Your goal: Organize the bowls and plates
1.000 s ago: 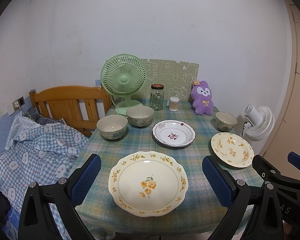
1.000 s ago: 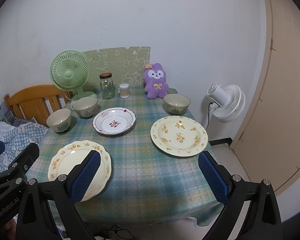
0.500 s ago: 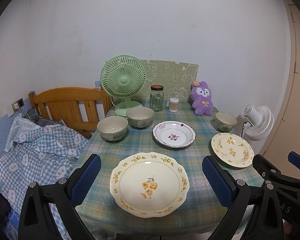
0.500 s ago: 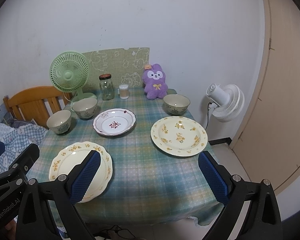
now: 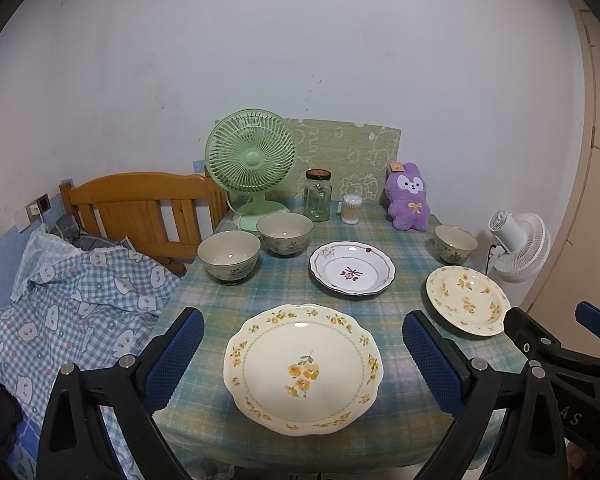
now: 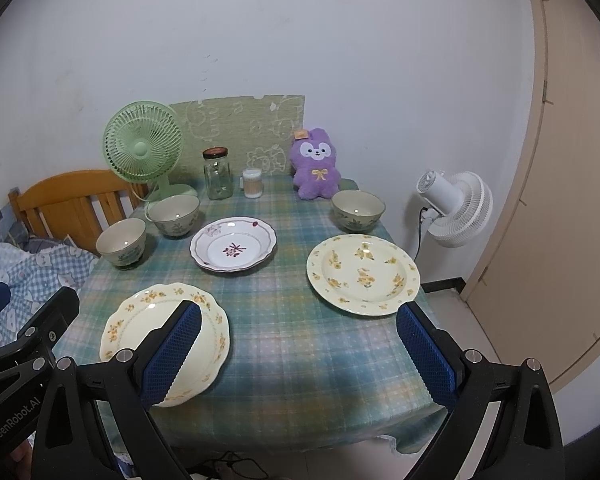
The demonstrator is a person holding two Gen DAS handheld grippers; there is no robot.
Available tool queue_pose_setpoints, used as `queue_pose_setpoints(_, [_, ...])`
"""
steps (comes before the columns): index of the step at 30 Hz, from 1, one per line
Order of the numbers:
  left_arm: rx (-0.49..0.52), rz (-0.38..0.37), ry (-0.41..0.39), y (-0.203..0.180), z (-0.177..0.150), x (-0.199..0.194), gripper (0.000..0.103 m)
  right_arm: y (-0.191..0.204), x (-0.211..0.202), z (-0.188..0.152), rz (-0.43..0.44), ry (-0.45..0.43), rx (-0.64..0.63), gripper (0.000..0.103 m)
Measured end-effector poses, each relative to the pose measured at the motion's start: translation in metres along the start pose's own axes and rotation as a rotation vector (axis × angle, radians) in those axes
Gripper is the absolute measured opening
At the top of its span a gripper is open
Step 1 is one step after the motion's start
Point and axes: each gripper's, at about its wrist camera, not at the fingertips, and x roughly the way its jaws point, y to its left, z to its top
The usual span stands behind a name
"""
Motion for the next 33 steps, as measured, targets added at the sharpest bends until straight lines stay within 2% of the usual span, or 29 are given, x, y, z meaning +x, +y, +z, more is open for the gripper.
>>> queue_pose_setpoints(8, [-0.007,0.034,0.041,0.005,0.005,0.009,0.097,0.011,0.013,0.007,0.037,0.044,-0.021,0.093])
queue_pose_setpoints(15, [-0.007,0.047,0.09,0.017,0.008,0.033,0.094,0.025,0.033,0.015,0.054,0.067,-0.014,0.093])
queue_pose_setpoints(27, [0.023,0.042,0.207,0.046,0.013,0.104,0.086,0.069,0.098,0.022,0.072,0.152,-0.017,0.093])
queue_pose_setpoints(33, [0.047,0.029,0.295,0.056,-0.001,0.145,0.084,0.086,0.138,0.009,0.061,0.252,-0.021,0.089])
